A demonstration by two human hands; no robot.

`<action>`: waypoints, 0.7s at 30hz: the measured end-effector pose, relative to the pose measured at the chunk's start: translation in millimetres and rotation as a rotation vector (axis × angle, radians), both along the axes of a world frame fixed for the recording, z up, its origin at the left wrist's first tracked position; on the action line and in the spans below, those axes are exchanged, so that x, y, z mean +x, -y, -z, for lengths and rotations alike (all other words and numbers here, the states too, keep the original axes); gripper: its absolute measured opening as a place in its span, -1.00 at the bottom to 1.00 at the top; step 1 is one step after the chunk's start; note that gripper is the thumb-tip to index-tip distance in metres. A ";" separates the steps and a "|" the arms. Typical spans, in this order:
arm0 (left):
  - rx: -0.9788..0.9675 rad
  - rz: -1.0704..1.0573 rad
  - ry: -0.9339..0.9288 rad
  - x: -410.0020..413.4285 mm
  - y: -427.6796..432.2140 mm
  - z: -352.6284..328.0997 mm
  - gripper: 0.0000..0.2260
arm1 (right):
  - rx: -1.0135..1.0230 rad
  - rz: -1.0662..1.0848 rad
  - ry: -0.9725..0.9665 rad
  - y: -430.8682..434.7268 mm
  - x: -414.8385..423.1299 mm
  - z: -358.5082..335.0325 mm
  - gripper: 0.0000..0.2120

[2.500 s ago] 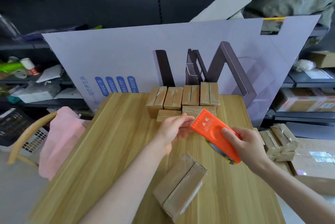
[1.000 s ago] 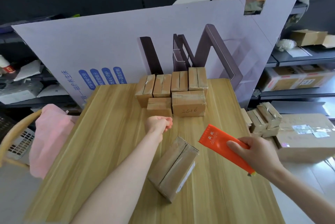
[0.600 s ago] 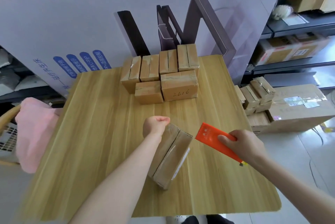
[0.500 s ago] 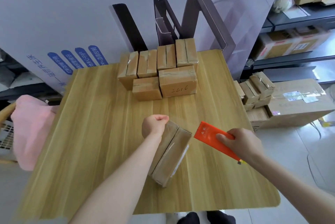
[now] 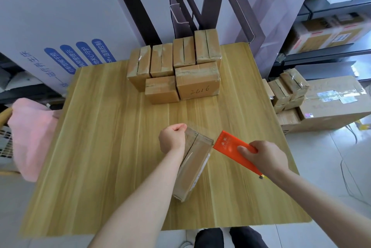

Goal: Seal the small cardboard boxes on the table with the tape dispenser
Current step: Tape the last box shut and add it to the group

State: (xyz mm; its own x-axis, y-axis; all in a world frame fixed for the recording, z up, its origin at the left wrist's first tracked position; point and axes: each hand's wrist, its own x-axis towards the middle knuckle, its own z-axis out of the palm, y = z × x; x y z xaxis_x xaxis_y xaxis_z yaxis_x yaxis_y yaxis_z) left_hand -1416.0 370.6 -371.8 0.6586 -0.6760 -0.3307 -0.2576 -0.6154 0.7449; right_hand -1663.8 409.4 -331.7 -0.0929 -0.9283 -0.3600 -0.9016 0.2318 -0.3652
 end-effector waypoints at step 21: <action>0.162 0.381 0.259 -5.3 -12.1 11.3 -0.61 | -0.135 -0.234 -0.356 42.1 24.3 -16.7 -0.55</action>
